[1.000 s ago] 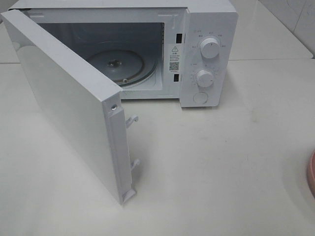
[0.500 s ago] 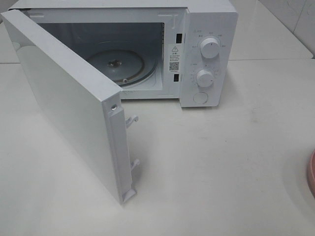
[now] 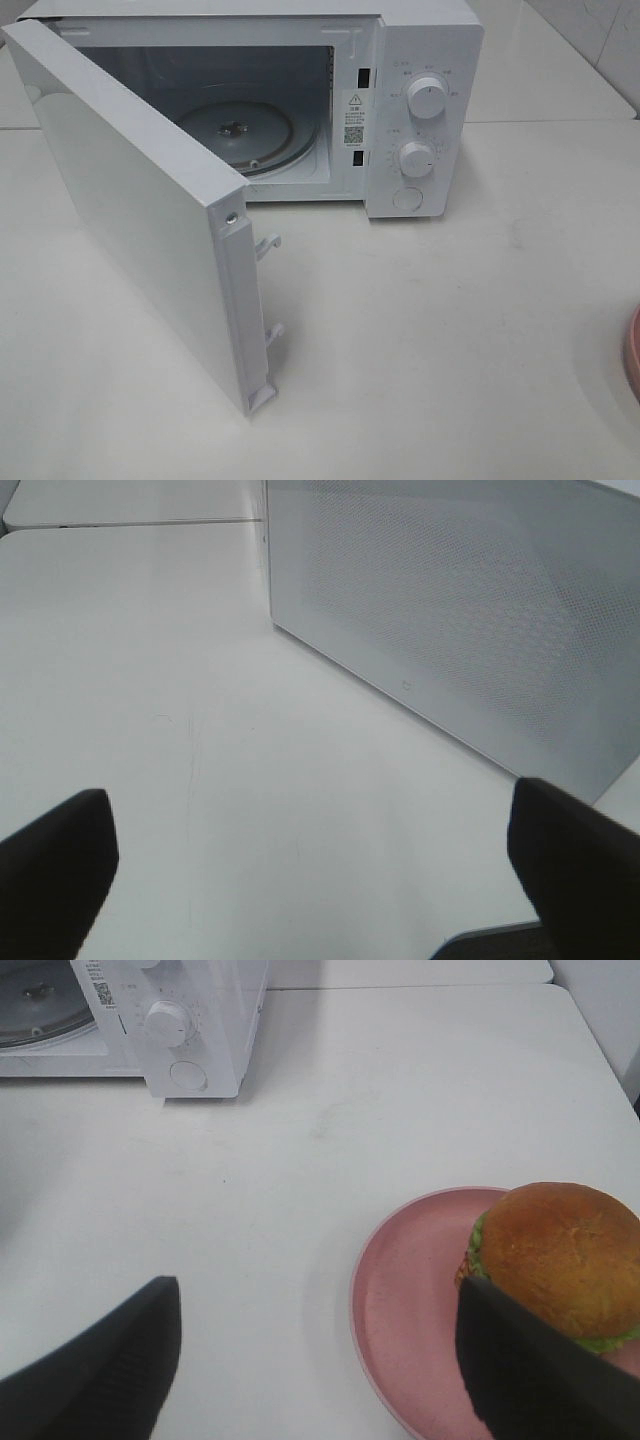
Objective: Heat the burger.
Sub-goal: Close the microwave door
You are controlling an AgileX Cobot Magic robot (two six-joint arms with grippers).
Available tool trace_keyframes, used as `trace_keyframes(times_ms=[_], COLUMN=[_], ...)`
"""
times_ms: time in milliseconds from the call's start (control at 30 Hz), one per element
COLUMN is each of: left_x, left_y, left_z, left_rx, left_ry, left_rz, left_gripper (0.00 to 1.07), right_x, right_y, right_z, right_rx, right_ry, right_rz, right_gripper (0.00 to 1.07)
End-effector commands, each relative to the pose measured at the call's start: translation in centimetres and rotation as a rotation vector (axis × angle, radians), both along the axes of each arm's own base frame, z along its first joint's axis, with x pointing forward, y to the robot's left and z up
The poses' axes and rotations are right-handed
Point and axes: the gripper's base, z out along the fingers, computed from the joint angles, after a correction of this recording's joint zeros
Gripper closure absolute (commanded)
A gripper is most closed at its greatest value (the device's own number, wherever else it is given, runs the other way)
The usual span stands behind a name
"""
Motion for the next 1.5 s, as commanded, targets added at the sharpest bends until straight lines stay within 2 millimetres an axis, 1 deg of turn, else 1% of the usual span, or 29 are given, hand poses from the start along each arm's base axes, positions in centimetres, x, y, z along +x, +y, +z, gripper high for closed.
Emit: trace_keyframes(times_ms=[33,433,500,533,600,633,667,700,733,767,800,833,867,900,933,967,1000,1033,1067,1100,1133,1167,1200,1267,1300,1367,1400,1433,1500], left_x=[0.0,-0.1,0.1,0.1,0.9,0.9,1.6,2.1,2.1,2.9,2.9,3.4,4.5,4.5,4.9,6.2,6.2,7.4,7.4,8.0,9.3,9.3,10.3,10.7,11.7,12.1,12.8,12.8,13.6], left_y=[-0.1,-0.3,-0.4,-0.4,-0.4,-0.4,-0.4,-0.4,-0.4,-0.4,-0.4,-0.4,-0.4,-0.4,-0.4,-0.4,-0.4,-0.5,-0.5,-0.5,-0.5,-0.5,-0.5,-0.5,-0.5,-0.4,-0.2,-0.2,0.1], left_z=[-0.1,0.0,0.9,0.9,1.4,1.4,1.7,1.8,1.8,2.0,2.0,2.1,2.3,2.3,2.3,2.3,2.3,1.9,1.9,1.7,1.0,1.0,0.2,-0.1,-1.0,-1.4,-2.2,-2.2,-3.5], left_rx=[-0.010,-0.040,-0.061,-0.061,-0.055,-0.055,-0.051,-0.050,-0.050,-0.054,-0.054,-0.055,-0.055,-0.055,-0.053,-0.053,-0.053,-0.058,-0.058,-0.053,-0.047,-0.047,-0.058,-0.061,-0.075,-0.083,-0.084,-0.084,-0.065], left_ry=[-0.002,-0.006,-0.036,-0.036,-0.043,-0.043,-0.037,-0.034,-0.034,-0.030,-0.030,-0.024,-0.013,-0.013,-0.008,0.005,0.005,0.015,0.015,0.013,-0.010,-0.010,-0.040,-0.055,-0.095,-0.119,-0.148,-0.148,-0.174], left_rz=[0.001,-0.014,-0.023,-0.023,-0.011,-0.011,-0.006,-0.002,-0.002,0.002,0.002,0.005,0.011,0.011,0.015,0.023,0.023,0.028,0.028,0.031,0.035,0.035,0.041,0.044,0.061,0.074,0.099,0.099,0.131], left_gripper=[0.09,0.09,0.13,0.13,0.24,0.24,0.29,0.39,0.39,0.49,0.49,0.54,0.65,0.65,0.70,0.84,0.84,1.01,1.01,1.07,1.07,1.07,1.07,1.07,1.07,1.07,1.07,1.07,1.07], right_x=[-0.3,-0.3,-0.3,-0.3,-0.3,-0.3,-0.3,-0.3,-0.3,-0.3,-0.3,-0.3,-0.3,-0.3,-0.3,-0.3,-0.3,-0.3,-0.3,-0.3,-0.3,-0.3,-0.3,-0.3,-0.3,-0.3,-0.3,-0.3,-0.3], right_y=[0.0,0.0,0.0,0.0,0.0,0.0,0.0,0.0,0.0,0.0,0.0,0.0,0.0,0.0,0.0,0.0,0.0,0.0,0.0,0.0,0.0,0.0,0.0,0.0,0.0,0.0,0.0,0.0,0.0], right_z=[0.0,0.0,0.0,0.0,0.0,0.0,0.0,0.0,0.0,0.0,0.0,0.0,0.0,0.0,0.0,0.0,0.0,0.0,0.0,0.0,0.0,0.0,0.0,0.0,0.0,0.0,0.0,0.0,0.0], right_rx=[-0.006,-0.006,-0.006,-0.006,-0.006,-0.006,-0.006,-0.006,-0.006,-0.006,-0.006,-0.006,-0.006,-0.006,-0.006,-0.006,-0.006,-0.006,-0.006,-0.006,-0.006,-0.006,-0.006,-0.006,-0.006,-0.006,-0.006,-0.006,-0.006], right_ry=[-0.038,-0.038,-0.038,-0.038,-0.038,-0.038,-0.039,-0.039,-0.039,-0.039,-0.039,-0.039,-0.039,-0.039,-0.039,-0.039,-0.039,-0.039,-0.039,-0.039,-0.039,-0.039,-0.039,-0.039,-0.039,-0.039,-0.039,-0.039,-0.039], right_rz=[0.004,0.004,0.004,0.004,0.004,0.004,0.004,0.004,0.004,0.004,0.004,0.004,0.004,0.004,0.004,0.004,0.004,0.004,0.004,0.004,0.004,0.004,0.004,0.004,0.004,0.004,0.004,0.004,0.004], right_gripper=[0.32,0.32,0.32,0.32,0.32,0.32,0.32,0.32,0.32,0.32,0.32,0.32,0.32,0.32,0.32,0.32,0.32,0.32,0.32,0.32,0.32,0.32,0.32,0.32,0.32,0.32,0.32,0.32,0.32])
